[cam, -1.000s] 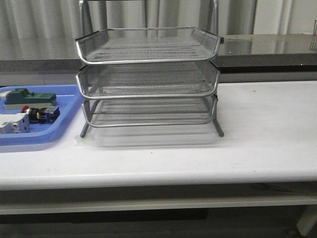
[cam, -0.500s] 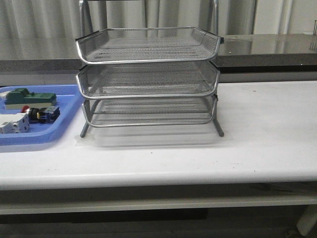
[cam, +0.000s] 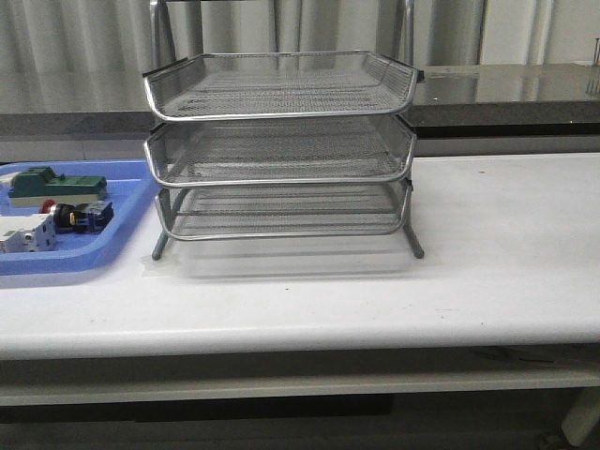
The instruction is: Place button on rack with both arms
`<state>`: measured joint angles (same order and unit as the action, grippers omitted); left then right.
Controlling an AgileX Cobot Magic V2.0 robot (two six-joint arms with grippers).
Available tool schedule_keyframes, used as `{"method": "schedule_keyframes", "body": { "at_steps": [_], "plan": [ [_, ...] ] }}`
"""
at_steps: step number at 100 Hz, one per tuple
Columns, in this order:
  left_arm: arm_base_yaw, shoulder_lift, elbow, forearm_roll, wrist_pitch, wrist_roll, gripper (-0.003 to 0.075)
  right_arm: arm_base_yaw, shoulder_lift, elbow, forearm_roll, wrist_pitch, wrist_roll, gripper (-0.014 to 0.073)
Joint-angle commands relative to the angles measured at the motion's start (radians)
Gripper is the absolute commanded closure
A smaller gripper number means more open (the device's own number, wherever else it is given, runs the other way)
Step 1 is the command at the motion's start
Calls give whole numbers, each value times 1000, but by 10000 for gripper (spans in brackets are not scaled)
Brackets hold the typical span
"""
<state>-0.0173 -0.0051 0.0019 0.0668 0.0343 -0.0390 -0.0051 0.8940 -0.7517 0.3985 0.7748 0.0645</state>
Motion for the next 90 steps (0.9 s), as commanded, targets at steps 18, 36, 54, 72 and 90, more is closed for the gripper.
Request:
{"method": "schedule_keyframes", "body": {
  "at_steps": [18,36,54,72,90],
  "plan": [
    [2,-31,45,-8,-81,-10,716,2,97,-34,304,-150,-214,67],
    [2,-31,45,-8,-81,-10,716,2,236,-34,552,-199,-434,67],
    [2,-31,45,-8,-81,-10,716,12,387,-37,772,-219,-637,67],
    [2,-31,45,-8,-81,-10,716,40,520,-37,1049,-215,-914,67],
    [2,-31,45,-8,-81,-10,716,58,647,-59,1306,-142,-1151,76]
  ]
}}
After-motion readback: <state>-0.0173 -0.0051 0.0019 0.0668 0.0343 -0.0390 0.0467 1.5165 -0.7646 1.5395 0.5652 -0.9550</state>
